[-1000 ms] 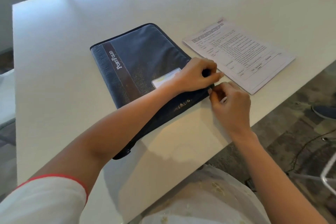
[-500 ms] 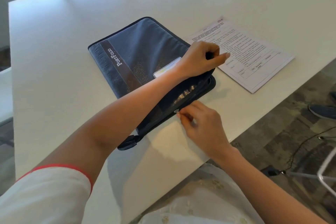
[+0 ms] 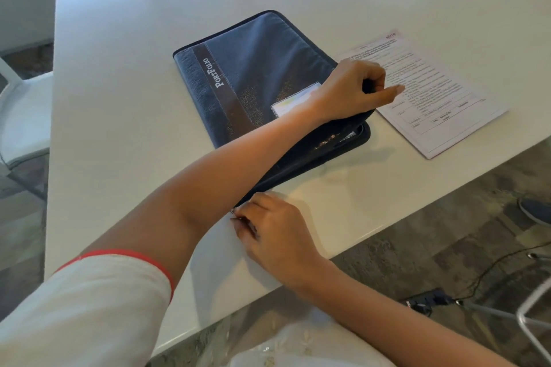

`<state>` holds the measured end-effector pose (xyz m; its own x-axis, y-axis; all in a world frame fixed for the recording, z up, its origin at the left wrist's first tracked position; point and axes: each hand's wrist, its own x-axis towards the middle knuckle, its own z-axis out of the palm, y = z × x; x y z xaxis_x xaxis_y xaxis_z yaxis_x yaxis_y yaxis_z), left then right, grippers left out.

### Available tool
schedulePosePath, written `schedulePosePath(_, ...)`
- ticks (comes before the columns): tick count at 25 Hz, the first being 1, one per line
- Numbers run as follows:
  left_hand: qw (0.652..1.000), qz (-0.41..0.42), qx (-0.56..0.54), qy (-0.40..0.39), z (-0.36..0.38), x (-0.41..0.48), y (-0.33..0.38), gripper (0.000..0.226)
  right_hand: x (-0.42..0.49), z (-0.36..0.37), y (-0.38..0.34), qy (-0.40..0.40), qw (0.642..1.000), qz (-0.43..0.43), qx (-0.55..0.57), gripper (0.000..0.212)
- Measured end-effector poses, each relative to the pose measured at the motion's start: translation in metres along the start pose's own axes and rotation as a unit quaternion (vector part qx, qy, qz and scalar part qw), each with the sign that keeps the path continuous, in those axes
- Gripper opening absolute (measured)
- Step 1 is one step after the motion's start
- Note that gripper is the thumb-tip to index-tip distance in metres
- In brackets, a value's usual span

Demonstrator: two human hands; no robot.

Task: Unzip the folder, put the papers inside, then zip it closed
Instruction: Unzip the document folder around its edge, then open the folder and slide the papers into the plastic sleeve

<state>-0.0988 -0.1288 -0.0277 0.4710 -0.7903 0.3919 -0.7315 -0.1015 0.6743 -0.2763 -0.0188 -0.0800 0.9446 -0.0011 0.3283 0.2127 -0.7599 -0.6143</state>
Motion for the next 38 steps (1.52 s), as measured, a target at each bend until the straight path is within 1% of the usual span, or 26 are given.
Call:
schedulePosePath(3, 1.000, 0.011, 0.019, 0.004, -0.001, -0.002, 0.003, 0.037, 0.001, -0.010, 0.003, -0.026, 0.999, -0.001, 0.029, 0.026)
schedulePosePath(5, 0.999, 0.023, 0.042, -0.001, -0.003, -0.001, 0.004, 0.037, 0.000, -0.028, 0.017, -0.021, 0.998, 0.017, 0.056, 0.025)
schedulePosePath(6, 0.998, 0.032, 0.058, 0.001, -0.003, -0.002, 0.004, 0.036, -0.001, -0.040, 0.028, 0.001, 0.997, 0.031, 0.069, 0.020)
schedulePosePath(7, 0.996, 0.042, 0.074, 0.005, -0.004, -0.003, 0.005, 0.035, -0.002, -0.055, 0.043, 0.041, 0.995, 0.046, 0.079, 0.016)
schedulePosePath(9, 0.994, 0.054, 0.092, 0.016, -0.005, -0.006, 0.006, 0.035, -0.002, -0.090, 0.079, 0.147, 0.982, 0.086, 0.079, 0.019)
schedulePosePath(10, 0.993, 0.057, 0.098, 0.024, -0.005, -0.008, 0.007, 0.035, 0.002, -0.105, 0.095, 0.188, 0.975, 0.103, 0.066, 0.020)
schedulePosePath(11, 0.992, 0.058, 0.102, 0.035, -0.005, -0.011, 0.008, 0.035, 0.007, -0.118, 0.109, 0.213, 0.969, 0.117, 0.046, 0.019)
schedulePosePath(12, 0.992, 0.059, 0.104, 0.049, -0.006, -0.012, 0.011, 0.034, 0.014, -0.126, 0.119, 0.222, 0.967, 0.126, 0.023, 0.014)
schedulePosePath(14, 0.989, 0.058, 0.099, 0.088, -0.013, -0.016, 0.021, 0.032, 0.029, -0.131, 0.133, 0.207, 0.970, 0.127, -0.015, 0.009)
schedulePosePath(18, 0.974, 0.066, 0.091, 0.197, -0.052, -0.025, 0.054, 0.029, 0.061, -0.126, 0.137, 0.174, 0.982, 0.077, -0.017, 0.014)
schedulePosePath(22, 0.939, 0.085, 0.081, 0.322, -0.100, -0.053, 0.079, 0.028, 0.090, -0.117, 0.125, 0.117, 0.993, 0.029, -0.009, 0.017)
schedulePosePath(26, 0.912, 0.097, 0.057, 0.393, -0.140, -0.099, 0.097, 0.013, 0.109, -0.103, 0.105, 0.059, 0.998, 0.011, 0.027, 0.020)
schedulePosePath(32, 0.862, 0.022, 0.055, 0.504, -0.182, -0.178, 0.096, 0.016, 0.126, -0.070, 0.039, -0.021, 0.995, -0.049, 0.088, 0.027)
schedulePosePath(35, 0.848, -0.006, 0.029, 0.530, -0.195, -0.217, 0.096, 0.016, 0.126, -0.047, 0.007, -0.060, 0.990, -0.090, 0.095, 0.033)
schedulePosePath(37, 0.840, -0.056, 0.026, 0.540, -0.203, -0.248, 0.096, 0.017, 0.124, -0.032, -0.007, -0.086, 0.985, -0.110, 0.097, 0.037)
schedulePosePath(38, 0.832, -0.101, 0.034, 0.545, -0.207, -0.264, 0.096, 0.018, 0.123, -0.024, -0.012, -0.097, 0.984, -0.114, 0.097, 0.039)
